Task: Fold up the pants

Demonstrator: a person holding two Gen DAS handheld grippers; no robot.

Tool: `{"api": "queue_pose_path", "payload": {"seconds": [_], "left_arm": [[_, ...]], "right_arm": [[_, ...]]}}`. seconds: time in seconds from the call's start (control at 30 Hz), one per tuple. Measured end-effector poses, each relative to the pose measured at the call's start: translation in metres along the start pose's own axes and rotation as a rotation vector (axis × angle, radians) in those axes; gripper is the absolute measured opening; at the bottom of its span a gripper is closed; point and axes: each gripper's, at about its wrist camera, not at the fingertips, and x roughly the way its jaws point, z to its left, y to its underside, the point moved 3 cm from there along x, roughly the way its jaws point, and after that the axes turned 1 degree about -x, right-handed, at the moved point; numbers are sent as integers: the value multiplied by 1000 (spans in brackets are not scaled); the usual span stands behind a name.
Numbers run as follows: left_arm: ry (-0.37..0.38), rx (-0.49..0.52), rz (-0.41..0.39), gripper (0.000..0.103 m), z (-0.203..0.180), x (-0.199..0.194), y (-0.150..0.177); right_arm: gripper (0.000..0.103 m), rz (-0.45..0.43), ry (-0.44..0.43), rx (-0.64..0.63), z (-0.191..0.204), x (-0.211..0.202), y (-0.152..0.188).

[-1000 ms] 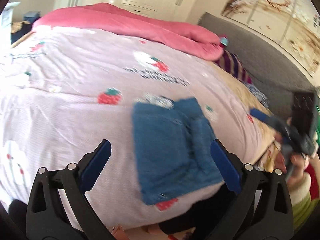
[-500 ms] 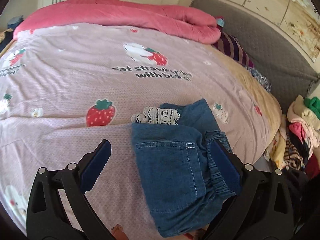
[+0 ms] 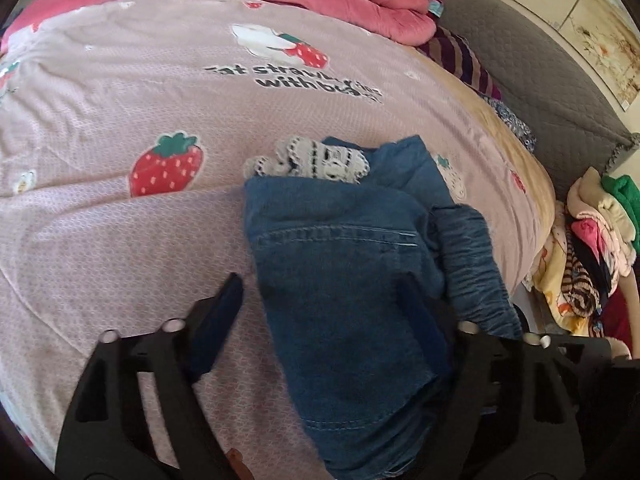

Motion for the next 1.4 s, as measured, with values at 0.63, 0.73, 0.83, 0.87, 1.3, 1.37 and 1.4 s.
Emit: {"api": "queue_pose_path", "payload": {"seconds": [0.63,0.73,0.83,0.87,1.3,1.37,1.4], "left_arm": [[-13,7,16,52,-2,11,0],[-16,7,17,52,-2,11,0],[-22,14,15,52,-2,11,-1],[-22,14,14,52,-2,11,-1],[-35,23,14,53,-4,11,0],[-36,23,12,53,-4,11,1],[-35,22,12,53,-4,11,1]], "right_arm": [[25,-68,-47,0,8,-28,13],[26,-93,-54,-48,15,-28,-1],[26,-69,-51,-107,25,-10,-10],[26,-50,-42,-125,27,-1,-12],[6,3,-186,127,7,32,9],[6,0,-179,140,19,32,8],[7,-2,-174,147,20,32,7]]}}
